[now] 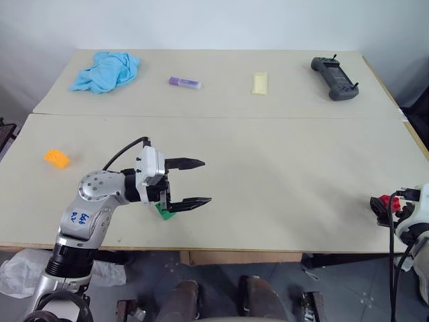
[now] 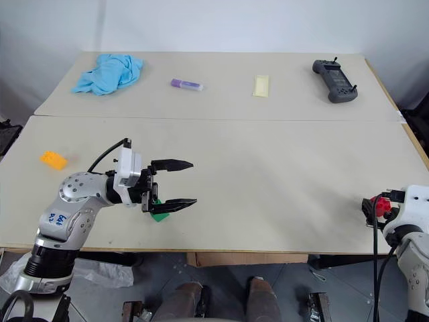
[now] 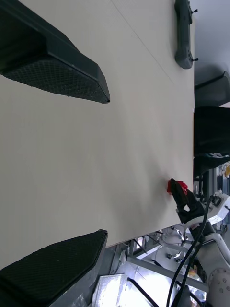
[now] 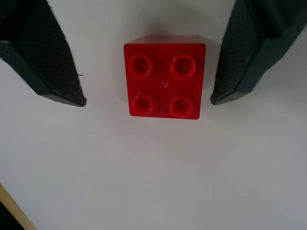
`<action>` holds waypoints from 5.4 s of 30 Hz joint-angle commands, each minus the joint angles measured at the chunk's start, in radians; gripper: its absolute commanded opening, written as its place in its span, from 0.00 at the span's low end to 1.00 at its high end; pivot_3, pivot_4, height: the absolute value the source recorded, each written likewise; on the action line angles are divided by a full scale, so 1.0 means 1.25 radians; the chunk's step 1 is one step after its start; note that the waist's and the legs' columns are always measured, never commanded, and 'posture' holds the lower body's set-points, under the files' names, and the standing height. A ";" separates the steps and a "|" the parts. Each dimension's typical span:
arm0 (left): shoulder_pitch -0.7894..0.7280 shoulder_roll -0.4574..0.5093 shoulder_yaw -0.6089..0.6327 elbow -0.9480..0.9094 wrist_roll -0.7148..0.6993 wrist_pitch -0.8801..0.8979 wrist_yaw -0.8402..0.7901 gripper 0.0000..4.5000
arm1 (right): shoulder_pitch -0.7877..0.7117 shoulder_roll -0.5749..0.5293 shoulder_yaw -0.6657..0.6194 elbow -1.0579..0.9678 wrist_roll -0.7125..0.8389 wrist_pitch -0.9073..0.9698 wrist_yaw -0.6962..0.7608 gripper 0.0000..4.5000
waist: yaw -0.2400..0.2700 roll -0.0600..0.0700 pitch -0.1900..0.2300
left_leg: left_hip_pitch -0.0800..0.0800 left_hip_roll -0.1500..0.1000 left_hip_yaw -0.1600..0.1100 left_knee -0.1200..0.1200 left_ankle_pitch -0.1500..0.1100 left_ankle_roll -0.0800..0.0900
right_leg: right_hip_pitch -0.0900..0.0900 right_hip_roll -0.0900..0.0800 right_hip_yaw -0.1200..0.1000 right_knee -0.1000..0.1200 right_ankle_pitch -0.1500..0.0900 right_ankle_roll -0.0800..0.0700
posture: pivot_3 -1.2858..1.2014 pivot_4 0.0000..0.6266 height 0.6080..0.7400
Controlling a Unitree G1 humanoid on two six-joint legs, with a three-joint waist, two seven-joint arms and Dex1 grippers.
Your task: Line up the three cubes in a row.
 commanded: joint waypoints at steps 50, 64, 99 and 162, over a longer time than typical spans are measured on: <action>0.174 0.070 0.167 -0.103 0.000 -0.007 0.101 1.00 | -0.694 0.056 0.700 0.517 -0.243 -0.544 0.945 0.77 | -0.022 -0.002 0.002 | -0.005 -0.001 -0.006 0.003 -0.001 0.000 | -0.002 -0.001 -0.007 0.000 0.000 0.000 | 0.52 0.24 1.00; 0.468 0.073 0.496 0.122 0.006 -0.148 0.079 1.00 | -0.567 0.097 0.540 0.279 0.042 -0.619 1.063 0.99 | -0.038 -0.002 0.002 | -0.003 0.000 -0.006 -0.001 -0.002 -0.001 | 0.000 -0.001 -0.008 -0.001 0.000 -0.001 | 0.52 0.24 1.00; 0.440 -0.007 0.176 -0.018 0.081 -0.134 0.126 0.73 | -0.319 0.008 0.538 0.167 -0.003 -0.738 1.037 1.00 | -0.016 -0.001 0.002 | 0.000 0.000 -0.005 0.001 -0.004 0.000 | 0.002 -0.002 -0.007 -0.003 0.000 -0.001 | 0.52 0.24 1.00; -0.493 -0.178 -0.023 1.058 0.312 -0.490 -0.358 0.84 | -0.041 -0.065 0.417 -0.062 -0.020 -0.667 0.768 1.00 | 0.002 -0.002 0.003 | -0.005 -0.002 -0.004 0.013 -0.004 0.003 | 0.002 0.003 -0.016 0.004 0.001 0.002 | 0.52 0.24 1.00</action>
